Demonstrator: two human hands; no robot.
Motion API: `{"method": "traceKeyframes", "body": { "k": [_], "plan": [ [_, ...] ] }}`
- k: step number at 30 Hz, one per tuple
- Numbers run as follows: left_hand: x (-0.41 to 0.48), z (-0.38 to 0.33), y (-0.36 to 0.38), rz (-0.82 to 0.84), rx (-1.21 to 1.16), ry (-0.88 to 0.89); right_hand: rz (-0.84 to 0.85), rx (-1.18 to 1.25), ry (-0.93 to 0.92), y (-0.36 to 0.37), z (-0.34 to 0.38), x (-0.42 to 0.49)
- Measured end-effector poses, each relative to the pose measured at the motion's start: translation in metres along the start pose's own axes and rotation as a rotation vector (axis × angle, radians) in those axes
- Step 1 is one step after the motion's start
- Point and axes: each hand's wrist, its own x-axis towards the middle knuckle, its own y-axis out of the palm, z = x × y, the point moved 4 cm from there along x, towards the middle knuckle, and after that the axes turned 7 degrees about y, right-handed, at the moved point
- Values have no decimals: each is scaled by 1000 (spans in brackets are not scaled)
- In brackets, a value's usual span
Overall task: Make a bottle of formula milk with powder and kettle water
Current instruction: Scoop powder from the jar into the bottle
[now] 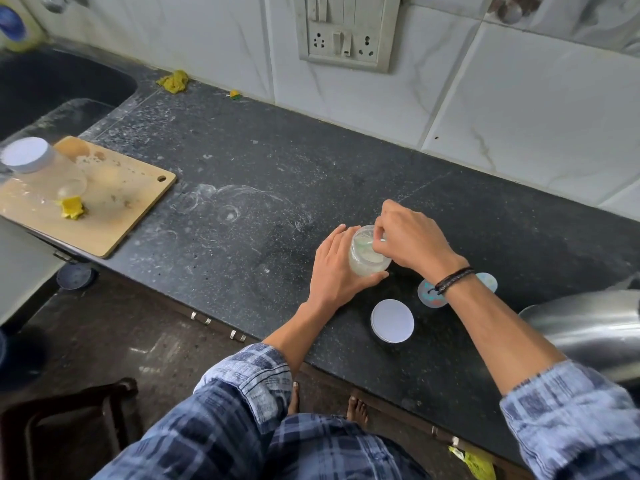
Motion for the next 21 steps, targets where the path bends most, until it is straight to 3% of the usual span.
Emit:
{"method": "traceKeyframes", "body": {
  "k": [15,21],
  "plan": [
    [-5,-7,2,-5,47,74,-24,75,-180,-2,-23,-25],
    [-8,-12,1,-31,67,102,-116,26,-284,8,-14,-31]
  ]
}}
